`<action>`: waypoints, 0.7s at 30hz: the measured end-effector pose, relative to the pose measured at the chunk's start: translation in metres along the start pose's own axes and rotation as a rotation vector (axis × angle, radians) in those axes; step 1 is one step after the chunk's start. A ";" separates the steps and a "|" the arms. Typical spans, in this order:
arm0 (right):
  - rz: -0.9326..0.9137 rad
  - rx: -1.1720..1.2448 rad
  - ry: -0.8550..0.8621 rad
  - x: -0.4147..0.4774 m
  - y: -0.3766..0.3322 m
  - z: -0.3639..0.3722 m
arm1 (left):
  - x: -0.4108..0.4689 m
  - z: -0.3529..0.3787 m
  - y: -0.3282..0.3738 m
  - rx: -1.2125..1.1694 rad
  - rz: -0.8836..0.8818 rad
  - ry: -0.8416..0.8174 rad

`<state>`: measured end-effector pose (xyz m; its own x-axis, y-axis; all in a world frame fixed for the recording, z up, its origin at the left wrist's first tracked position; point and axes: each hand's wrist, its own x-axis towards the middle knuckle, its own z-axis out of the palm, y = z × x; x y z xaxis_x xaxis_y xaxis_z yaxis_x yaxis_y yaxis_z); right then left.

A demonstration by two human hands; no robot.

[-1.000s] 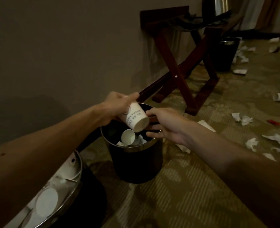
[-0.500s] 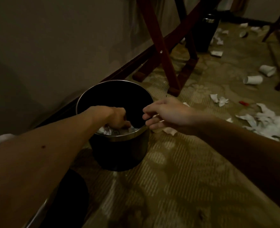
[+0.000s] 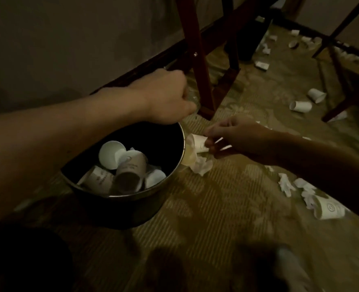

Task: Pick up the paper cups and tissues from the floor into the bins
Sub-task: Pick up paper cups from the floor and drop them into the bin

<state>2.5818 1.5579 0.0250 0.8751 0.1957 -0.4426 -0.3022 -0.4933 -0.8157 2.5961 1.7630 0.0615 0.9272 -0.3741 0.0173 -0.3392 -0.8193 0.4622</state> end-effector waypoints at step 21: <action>-0.233 -0.812 0.123 0.179 0.167 -0.104 | 0.136 0.184 0.033 0.131 -0.408 -0.441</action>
<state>2.7273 1.4225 -0.1522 0.9304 0.2974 -0.2143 0.2145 -0.9158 -0.3396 2.6813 1.6048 -0.0840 0.8428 -0.1411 -0.5193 -0.0139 -0.9704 0.2411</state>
